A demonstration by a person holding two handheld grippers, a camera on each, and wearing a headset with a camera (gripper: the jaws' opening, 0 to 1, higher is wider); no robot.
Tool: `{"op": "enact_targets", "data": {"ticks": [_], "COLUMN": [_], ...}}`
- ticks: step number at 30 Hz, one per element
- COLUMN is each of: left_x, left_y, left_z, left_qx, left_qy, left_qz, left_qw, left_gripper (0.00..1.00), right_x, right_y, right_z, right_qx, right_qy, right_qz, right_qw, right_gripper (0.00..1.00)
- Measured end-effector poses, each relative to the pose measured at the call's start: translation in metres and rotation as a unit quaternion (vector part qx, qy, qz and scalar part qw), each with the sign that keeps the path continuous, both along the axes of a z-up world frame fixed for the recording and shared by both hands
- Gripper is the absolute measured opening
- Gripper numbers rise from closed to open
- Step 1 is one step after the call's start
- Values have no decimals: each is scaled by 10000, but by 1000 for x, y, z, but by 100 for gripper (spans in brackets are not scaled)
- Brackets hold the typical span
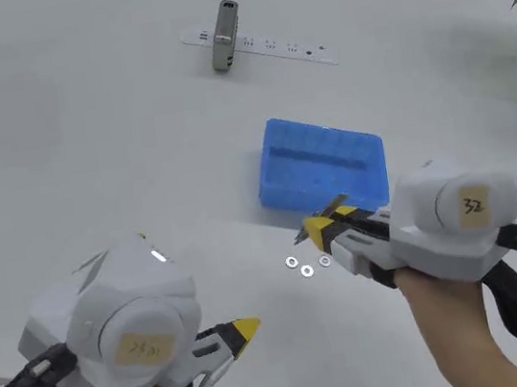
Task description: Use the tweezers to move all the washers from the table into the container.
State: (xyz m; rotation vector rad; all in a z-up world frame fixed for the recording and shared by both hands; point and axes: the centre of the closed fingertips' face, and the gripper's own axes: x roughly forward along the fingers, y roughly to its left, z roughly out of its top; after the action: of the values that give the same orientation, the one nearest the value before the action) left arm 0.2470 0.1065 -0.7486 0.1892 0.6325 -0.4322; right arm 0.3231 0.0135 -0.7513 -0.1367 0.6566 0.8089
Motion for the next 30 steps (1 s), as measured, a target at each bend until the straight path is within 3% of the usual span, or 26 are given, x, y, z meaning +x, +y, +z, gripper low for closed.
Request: {"op": "enact_targets", "data": {"ticks": [4, 17, 18, 30], "left_x": [1, 0, 0, 0], "left_y": [-2, -1, -1, -1], "left_z": [3, 1, 1, 0], "left_qx": [-95, -36, -38, 5], "left_qy": [-52, -16, -13, -6], "left_qz": [-14, -15, -22, -44], "left_qw": [9999, 10000, 10000, 10000], "left_gripper": [88, 88, 88, 87], "right_x": [0, 0, 2, 3], "right_y": [-2, -2, -1, -1], "right_z": [-11, -28, -26, -26], "right_qx": [-94, -221, -163, -151], "right_qy": [90, 161, 76, 69], "right_qz": [-17, -79, -104, -146], "right_qw": [9999, 9996, 9998, 9998], "right_gripper": [5, 5, 5, 4]}}
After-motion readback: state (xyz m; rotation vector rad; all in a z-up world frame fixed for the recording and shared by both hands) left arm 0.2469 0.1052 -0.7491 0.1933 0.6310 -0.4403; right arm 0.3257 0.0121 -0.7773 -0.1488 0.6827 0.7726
